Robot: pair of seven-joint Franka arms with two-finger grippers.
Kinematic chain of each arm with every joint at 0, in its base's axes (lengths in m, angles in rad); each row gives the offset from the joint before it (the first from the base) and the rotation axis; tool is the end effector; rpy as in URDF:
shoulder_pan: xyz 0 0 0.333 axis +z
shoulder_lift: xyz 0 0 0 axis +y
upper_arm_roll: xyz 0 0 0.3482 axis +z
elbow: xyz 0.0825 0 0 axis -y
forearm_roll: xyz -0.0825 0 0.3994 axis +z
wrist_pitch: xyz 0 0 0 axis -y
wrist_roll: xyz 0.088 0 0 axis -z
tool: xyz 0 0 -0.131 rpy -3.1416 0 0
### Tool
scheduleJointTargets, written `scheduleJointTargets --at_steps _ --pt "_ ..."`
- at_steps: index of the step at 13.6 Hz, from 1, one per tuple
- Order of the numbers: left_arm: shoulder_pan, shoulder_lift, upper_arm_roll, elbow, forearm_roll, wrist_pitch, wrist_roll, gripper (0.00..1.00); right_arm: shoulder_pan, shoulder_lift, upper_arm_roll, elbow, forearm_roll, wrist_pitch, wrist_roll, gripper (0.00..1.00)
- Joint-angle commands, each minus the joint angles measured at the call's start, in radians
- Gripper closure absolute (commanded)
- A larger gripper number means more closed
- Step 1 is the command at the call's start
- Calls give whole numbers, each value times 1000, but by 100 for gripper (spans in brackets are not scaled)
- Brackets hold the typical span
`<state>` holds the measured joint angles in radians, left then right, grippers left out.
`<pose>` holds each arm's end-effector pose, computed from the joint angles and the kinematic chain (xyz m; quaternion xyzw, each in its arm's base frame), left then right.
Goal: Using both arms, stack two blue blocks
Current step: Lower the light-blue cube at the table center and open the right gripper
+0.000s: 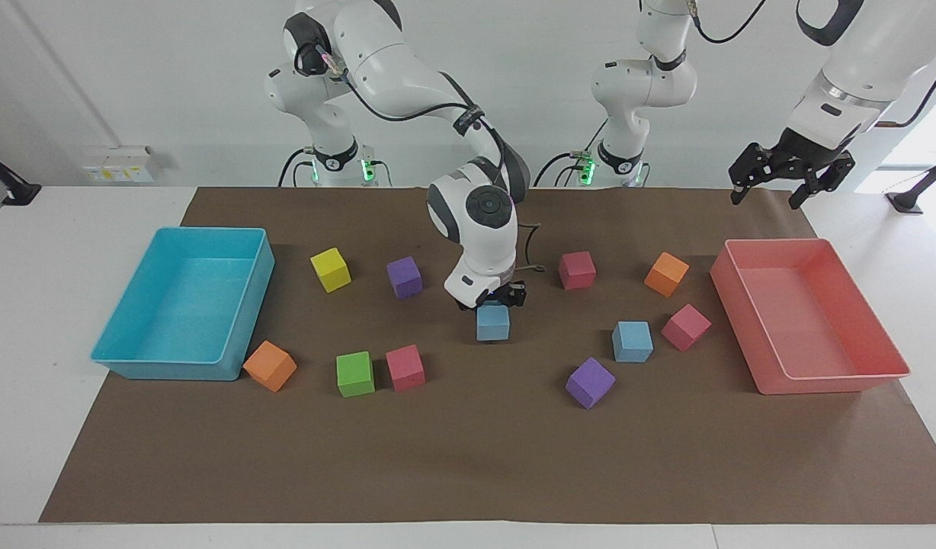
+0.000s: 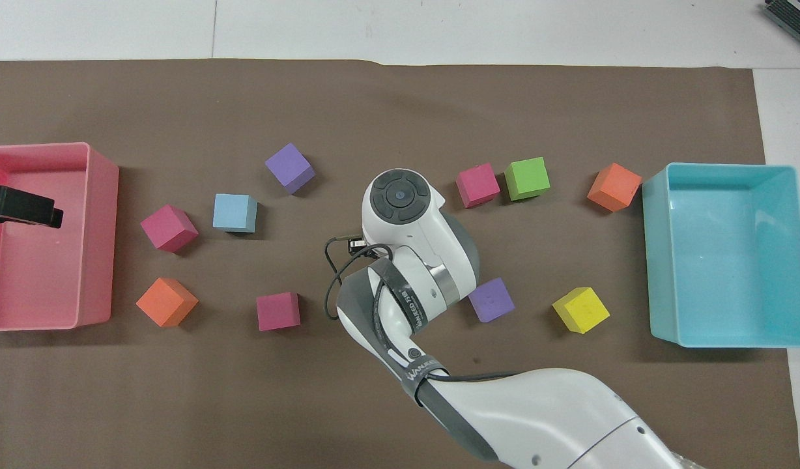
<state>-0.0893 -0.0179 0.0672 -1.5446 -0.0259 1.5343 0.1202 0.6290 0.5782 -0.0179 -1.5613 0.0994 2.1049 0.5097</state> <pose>0.5604 -0.0155 0.6523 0.9973 -0.0716 0.0044 0.0133 0.5880 0.4224 0.3002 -0.9988 -0.0260 0.0344 0.0226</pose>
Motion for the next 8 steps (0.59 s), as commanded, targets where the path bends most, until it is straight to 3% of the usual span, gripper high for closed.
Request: scheduleJointTargets --at_steps 1,5,7,8 --pt "11 -34 -4 -48 -6 23 7 0 8 -11 3 -43 0 32 1 100" --pt "11 -40 -6 -58 -6 29 7 0 8 -18 3 -62 0 34 -2 100" --pt "11 -39 -4 -58 -6 33 7 0 9 -20 3 -65 0 32 -2 64" --pt "10 -39 -4 -58 -6 30 6 0 9 -20 3 -65 0 32 0 26"
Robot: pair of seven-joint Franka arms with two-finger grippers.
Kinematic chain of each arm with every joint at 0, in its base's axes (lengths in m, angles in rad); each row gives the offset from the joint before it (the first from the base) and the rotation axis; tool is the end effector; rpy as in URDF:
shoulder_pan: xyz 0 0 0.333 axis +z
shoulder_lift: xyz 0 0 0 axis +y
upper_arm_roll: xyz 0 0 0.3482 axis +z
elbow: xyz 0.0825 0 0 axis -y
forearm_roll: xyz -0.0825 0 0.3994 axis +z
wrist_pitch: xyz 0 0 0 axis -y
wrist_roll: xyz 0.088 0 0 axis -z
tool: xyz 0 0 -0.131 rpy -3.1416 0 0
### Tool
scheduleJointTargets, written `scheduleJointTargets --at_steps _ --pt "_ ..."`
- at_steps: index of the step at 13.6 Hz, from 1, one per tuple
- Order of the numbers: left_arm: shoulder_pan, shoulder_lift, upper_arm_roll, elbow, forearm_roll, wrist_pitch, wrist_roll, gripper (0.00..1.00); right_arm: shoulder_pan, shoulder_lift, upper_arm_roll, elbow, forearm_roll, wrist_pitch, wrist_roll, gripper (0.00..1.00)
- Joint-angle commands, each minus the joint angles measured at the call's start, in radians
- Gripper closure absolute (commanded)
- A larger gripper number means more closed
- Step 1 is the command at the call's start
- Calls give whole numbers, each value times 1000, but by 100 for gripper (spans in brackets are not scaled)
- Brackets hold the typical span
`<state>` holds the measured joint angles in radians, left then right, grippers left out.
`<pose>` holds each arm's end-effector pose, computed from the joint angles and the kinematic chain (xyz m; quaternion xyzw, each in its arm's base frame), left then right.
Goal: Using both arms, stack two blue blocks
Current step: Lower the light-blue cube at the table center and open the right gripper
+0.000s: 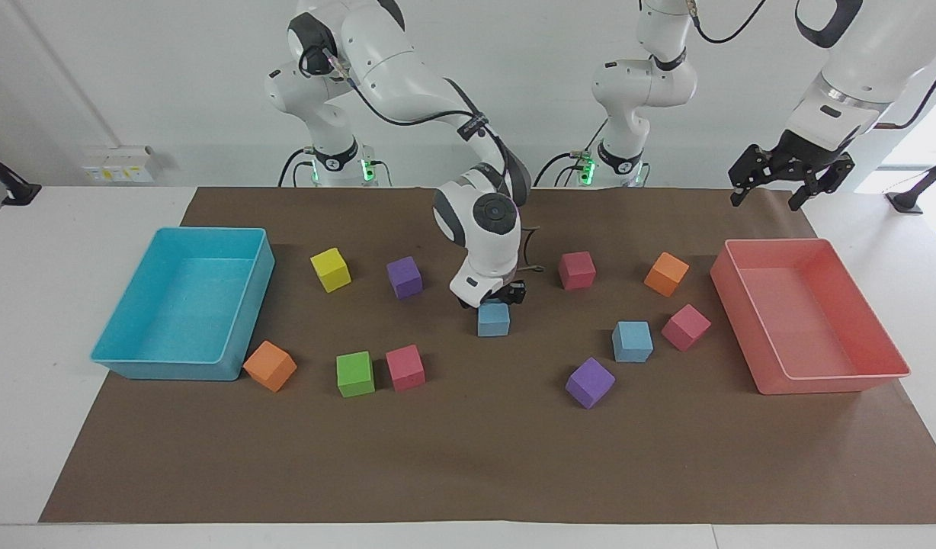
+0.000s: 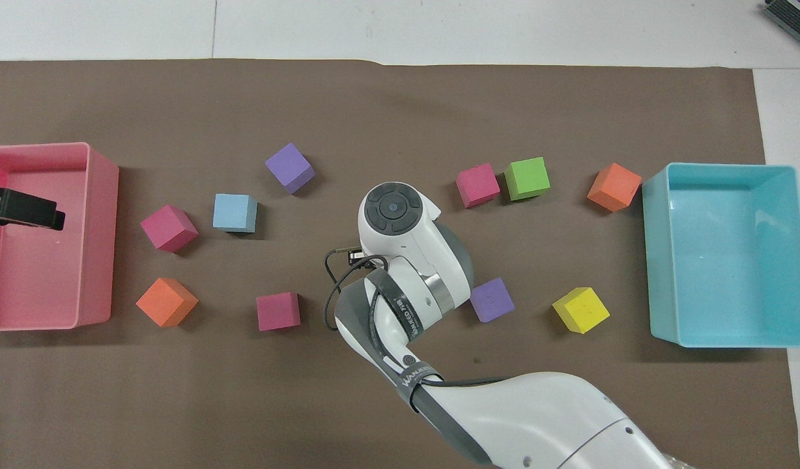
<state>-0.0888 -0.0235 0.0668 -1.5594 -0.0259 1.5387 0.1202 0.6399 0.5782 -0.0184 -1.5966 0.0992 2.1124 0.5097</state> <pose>0.5588 -0.0153 0.6487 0.9973 -0.0715 0.0020 0.0136 0.5763 0.4229 0.2846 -0.9984 -0.0303 0.0458 0.0143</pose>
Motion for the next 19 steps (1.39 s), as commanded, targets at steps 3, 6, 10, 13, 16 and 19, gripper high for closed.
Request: scheduleJointTargets --at_steps 3,6,10,13,16,19 --pt "-2 -33 -5 -41 -6 28 4 0 3 -24 3 -23 -4 23 12 0" --pt "-5 -24 -10 -27 -9 28 6 0 -3 -92 3 -26 1 21 16 0" --pt "4 -24 -9 -25 -11 20 7 0 -12 -168 3 -29 8 5 18 0" --pt "-5 -26 -7 -28 -11 26 4 0 -66 -260 2 -42 13 -28 12 0" --pt "-37 -10 -12 -37 -11 101 -22 0 -123 -328 3 -42 30 -71 6 0" --pt "-77 36 -13 -72 -11 184 -109 0 -176 -334 3 -40 193 -71 -60 0"
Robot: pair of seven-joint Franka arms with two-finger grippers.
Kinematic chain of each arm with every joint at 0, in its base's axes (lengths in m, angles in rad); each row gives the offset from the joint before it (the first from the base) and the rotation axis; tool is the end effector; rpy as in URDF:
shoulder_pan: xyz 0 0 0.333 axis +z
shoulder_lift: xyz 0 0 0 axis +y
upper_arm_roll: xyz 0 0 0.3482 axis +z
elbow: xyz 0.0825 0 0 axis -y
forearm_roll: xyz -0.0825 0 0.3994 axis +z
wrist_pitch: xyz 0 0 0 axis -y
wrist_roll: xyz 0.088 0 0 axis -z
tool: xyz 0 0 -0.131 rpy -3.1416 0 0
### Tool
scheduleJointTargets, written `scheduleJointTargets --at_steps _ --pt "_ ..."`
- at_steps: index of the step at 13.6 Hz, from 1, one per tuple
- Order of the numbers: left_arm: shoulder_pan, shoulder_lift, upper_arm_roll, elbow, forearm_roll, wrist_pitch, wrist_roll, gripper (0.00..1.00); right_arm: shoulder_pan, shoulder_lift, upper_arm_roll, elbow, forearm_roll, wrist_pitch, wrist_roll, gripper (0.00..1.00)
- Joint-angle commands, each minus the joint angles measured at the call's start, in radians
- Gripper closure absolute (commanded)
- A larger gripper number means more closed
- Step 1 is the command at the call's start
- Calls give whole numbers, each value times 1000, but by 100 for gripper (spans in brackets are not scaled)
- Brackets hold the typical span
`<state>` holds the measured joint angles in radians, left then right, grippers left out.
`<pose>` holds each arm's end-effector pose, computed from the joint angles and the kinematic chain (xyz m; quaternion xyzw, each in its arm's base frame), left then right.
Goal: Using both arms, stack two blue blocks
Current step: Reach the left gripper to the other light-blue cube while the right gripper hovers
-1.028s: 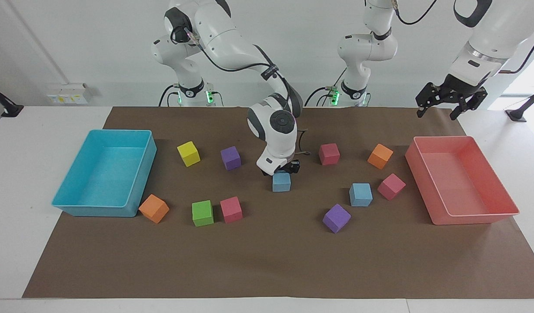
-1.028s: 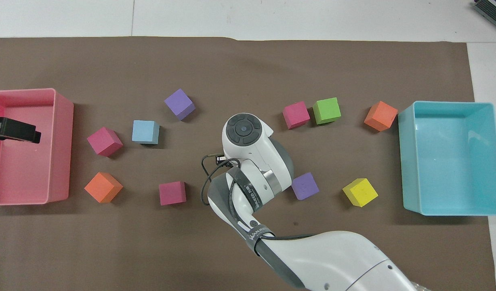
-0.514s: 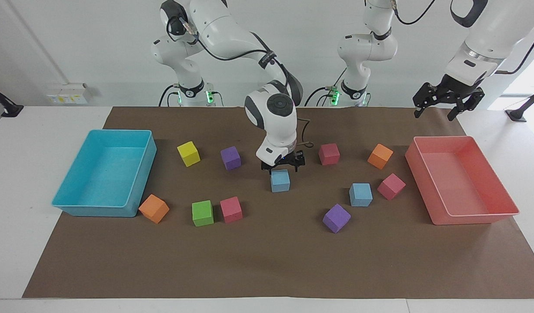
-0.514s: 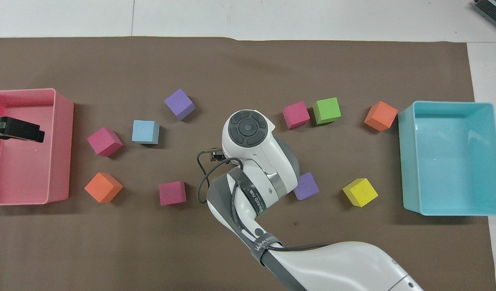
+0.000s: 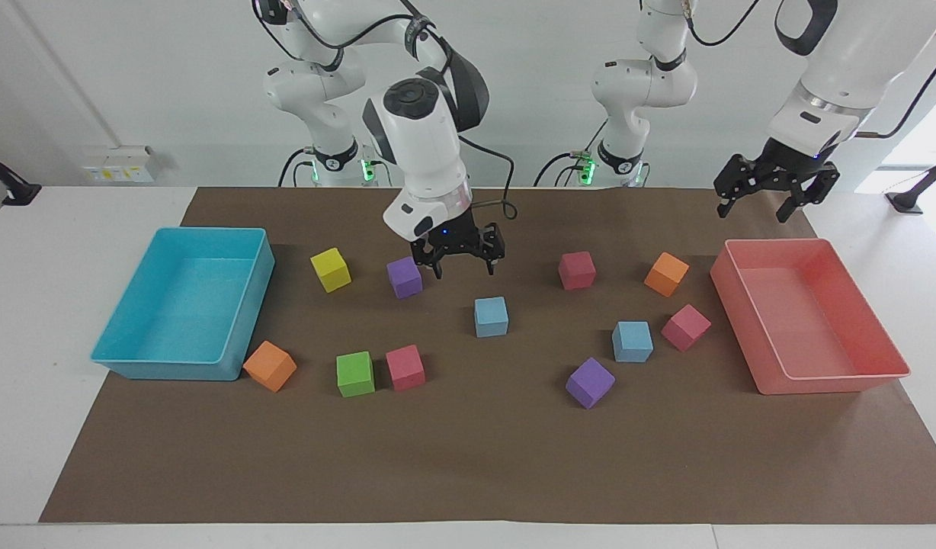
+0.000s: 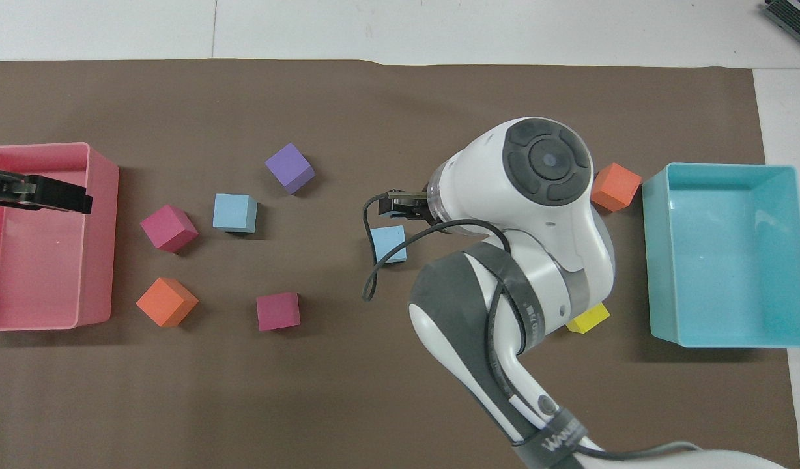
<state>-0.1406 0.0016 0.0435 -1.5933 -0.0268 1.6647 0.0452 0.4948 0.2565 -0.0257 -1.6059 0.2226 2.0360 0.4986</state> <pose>0.5782 -0.0596 0.6294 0.9968 -0.0703 0.0345 0.0142 0.6018 0.3261 0.5010 -0.9897 0.0549 -0.0299 0.1287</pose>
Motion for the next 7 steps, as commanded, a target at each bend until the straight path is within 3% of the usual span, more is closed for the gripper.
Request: scheduleJointTargets --at_steps 1,5,6,7 --pt "-33 12 10 -60 -10 88 -38 0 -53 -13 10 -34 134 4 -99 0" --pt "-71 12 10 -181 -12 213 -42 0 -166 -43 9 -115 349 -46 -328 0" --pt "-89 15 10 -216 -12 248 -44 0 -195 -43 9 -138 394 -45 -391 5" --pt "-99 37 10 -233 -12 298 -48 0 -206 -42 9 -156 427 -37 -437 18"
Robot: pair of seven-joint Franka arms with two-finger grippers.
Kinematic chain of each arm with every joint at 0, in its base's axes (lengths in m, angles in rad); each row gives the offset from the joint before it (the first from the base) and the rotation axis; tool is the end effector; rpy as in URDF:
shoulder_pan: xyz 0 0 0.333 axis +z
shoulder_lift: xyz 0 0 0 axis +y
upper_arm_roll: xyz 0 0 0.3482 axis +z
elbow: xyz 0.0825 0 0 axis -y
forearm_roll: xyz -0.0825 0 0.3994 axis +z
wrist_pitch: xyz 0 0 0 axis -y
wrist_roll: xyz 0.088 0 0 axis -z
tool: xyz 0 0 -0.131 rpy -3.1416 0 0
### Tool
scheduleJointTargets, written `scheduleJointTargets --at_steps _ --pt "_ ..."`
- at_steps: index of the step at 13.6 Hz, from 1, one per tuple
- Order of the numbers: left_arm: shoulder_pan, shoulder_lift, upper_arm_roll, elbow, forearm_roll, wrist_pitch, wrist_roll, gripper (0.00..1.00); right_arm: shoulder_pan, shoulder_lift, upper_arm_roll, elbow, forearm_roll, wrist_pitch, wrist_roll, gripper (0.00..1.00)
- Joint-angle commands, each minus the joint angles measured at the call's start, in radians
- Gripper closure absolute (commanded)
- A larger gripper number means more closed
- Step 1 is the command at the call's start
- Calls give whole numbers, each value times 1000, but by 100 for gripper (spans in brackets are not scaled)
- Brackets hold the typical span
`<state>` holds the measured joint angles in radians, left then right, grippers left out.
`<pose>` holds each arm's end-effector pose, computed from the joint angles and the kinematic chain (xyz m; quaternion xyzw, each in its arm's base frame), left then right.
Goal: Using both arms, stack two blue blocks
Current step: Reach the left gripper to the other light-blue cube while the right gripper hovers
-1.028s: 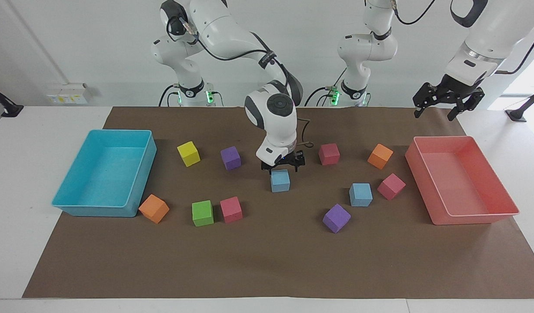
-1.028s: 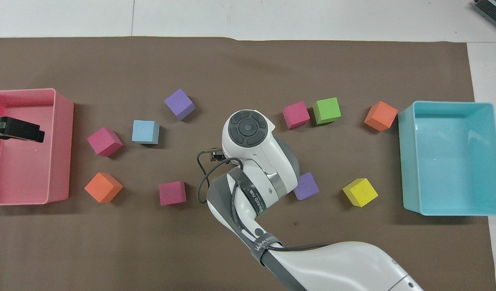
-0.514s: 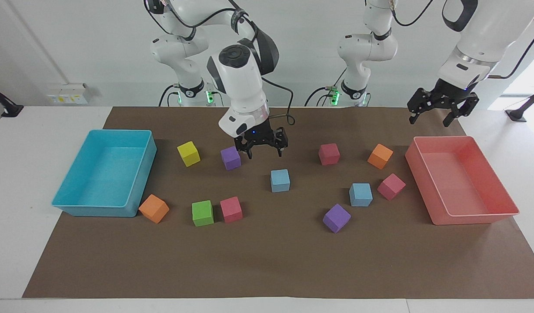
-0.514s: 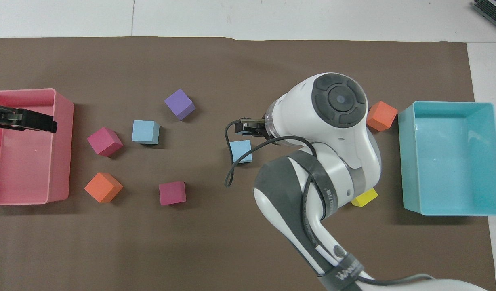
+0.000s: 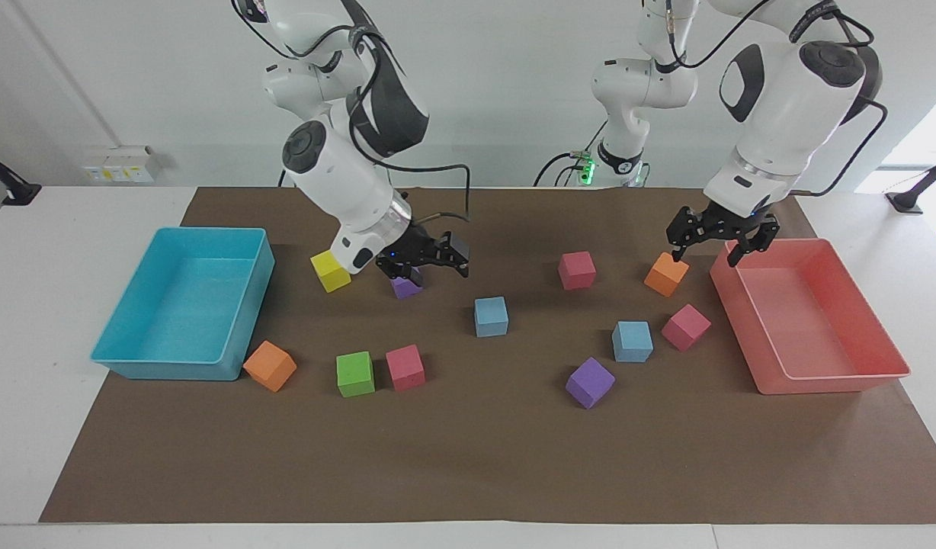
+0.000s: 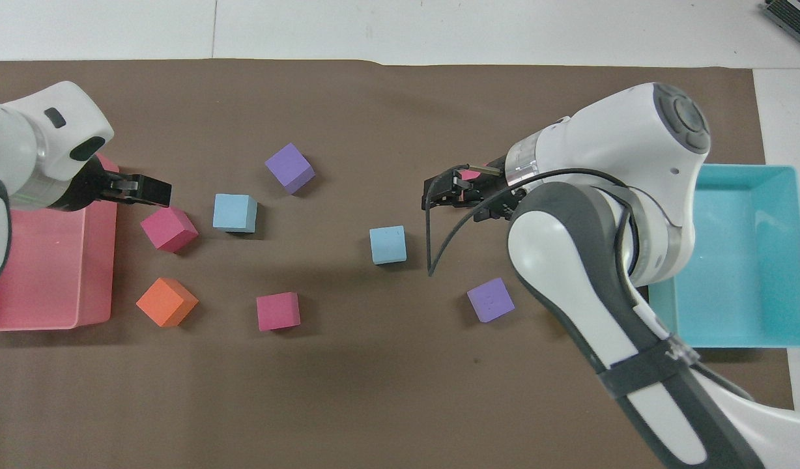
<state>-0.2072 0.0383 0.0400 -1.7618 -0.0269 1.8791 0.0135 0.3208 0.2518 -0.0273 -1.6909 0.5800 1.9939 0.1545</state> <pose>0.5927 -0.1030 0.5437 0.9954 -0.0866 0.0385 0.0152 0.6260 0.2385 0.4675 -0.9642 0.0433 0.0336 0.2594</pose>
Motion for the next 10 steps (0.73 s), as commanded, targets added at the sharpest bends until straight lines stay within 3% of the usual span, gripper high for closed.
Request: scheduleJointTargets --at_steps 1,4,5,10 --pt "-34 29 14 -71 -11 112 -36 0 -51 -31 10 -88 96 8 -139 32" --pt "-61 75 14 -106 -11 172 -43 0 -98 -22 10 -156 205 20 -268 92" --pt "-75 98 14 -120 -11 211 -46 0 -98 -19 10 -176 225 41 -279 100" --pt "-90 175 14 -216 -11 425 -78 0 -77 36 12 -268 434 143 -426 100"
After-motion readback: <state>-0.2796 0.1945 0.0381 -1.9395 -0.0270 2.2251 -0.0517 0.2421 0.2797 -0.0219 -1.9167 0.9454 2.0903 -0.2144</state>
